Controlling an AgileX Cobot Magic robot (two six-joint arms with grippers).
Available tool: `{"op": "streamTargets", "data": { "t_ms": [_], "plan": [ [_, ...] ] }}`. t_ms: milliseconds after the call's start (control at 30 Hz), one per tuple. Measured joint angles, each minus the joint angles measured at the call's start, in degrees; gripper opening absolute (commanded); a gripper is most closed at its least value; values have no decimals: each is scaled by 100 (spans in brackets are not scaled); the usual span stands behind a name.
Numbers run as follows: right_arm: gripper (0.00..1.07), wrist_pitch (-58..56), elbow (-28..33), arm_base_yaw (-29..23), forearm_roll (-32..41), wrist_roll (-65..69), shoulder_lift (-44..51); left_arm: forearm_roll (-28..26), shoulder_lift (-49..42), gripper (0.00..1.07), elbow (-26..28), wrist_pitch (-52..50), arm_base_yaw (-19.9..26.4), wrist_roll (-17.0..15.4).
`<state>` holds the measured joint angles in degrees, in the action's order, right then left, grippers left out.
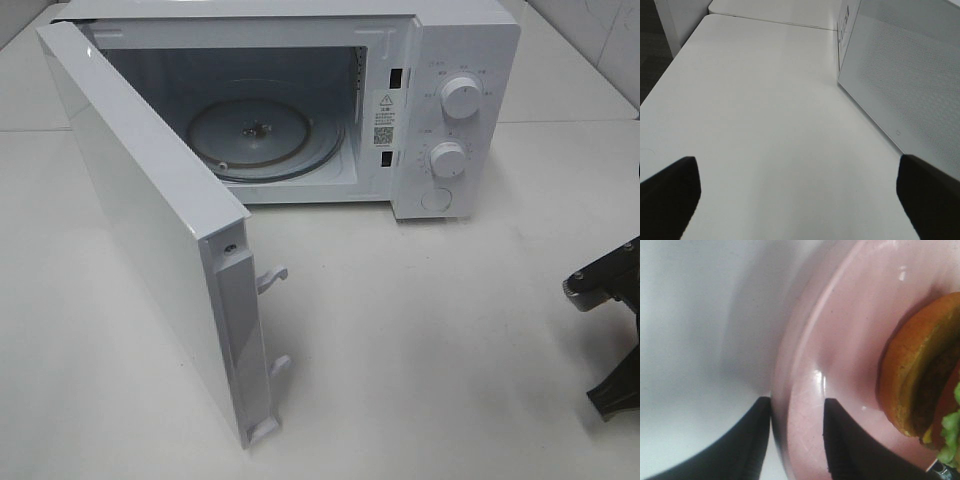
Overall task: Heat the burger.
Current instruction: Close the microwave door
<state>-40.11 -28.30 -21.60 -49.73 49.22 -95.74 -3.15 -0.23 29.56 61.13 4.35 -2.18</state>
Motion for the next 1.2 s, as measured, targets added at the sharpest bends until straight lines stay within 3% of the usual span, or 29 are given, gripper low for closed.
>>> {"op": "streamTargets", "data": {
  "t_ms": [367, 533, 767, 1033, 1200],
  "plan": [
    [50, -29, 6, 0, 178, 0, 900, 0, 0, 100, 0, 0, 0, 0],
    [57, 52, 6, 0, 504, -212, 1684, 0, 0, 100, 0, 0, 0, 0],
    [74, 327, 11, 0, 1782, -1387, 2934, 0, 0, 100, 0, 0, 0, 0],
    [76, 315, 11, 0, 3369, -2779, 3512, 0, 0, 100, 0, 0, 0, 0],
    [76, 241, 11, 0, 3908, -3157, 3535, 0, 0, 100, 0, 0, 0, 0]
  ]
}}
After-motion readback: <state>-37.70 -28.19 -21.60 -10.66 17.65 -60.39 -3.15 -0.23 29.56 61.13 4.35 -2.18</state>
